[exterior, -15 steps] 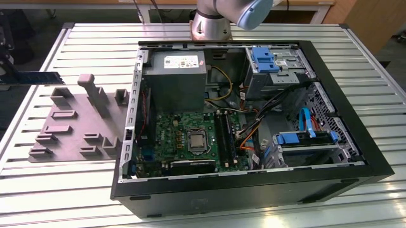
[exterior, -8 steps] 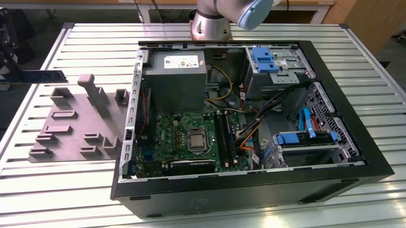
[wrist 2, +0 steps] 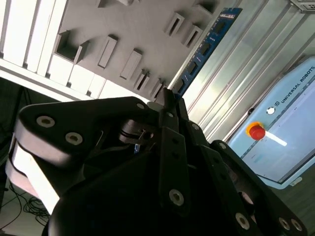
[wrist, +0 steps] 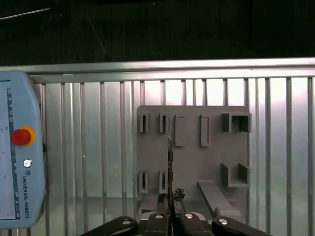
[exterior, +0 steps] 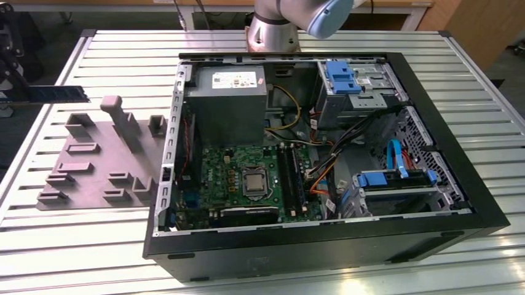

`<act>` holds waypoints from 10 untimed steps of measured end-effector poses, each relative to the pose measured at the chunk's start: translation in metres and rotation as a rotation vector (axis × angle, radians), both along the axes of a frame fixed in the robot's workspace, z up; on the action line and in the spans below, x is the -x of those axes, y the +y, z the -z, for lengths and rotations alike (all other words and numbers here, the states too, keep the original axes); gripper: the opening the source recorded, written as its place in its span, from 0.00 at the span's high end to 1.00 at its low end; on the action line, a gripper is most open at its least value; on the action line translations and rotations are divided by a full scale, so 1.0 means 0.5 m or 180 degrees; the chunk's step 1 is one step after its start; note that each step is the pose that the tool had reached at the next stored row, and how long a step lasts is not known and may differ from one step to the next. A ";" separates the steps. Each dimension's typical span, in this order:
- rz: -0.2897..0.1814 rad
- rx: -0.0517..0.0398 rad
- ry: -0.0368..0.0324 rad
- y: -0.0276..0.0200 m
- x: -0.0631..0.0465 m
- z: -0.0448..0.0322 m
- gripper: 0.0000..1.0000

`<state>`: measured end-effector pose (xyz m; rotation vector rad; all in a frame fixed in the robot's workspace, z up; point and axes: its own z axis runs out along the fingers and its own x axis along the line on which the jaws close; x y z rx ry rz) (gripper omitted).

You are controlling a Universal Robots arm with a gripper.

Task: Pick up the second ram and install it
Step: 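Pick up the second ram and move it above second insertion slot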

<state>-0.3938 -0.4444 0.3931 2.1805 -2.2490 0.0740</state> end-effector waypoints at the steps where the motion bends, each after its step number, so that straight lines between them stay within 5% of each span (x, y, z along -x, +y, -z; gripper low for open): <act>1: 0.0000 0.0000 0.0000 0.0001 -0.003 0.000 0.86; 10: 0.0000 0.0000 0.0000 0.0006 -0.048 0.000 0.86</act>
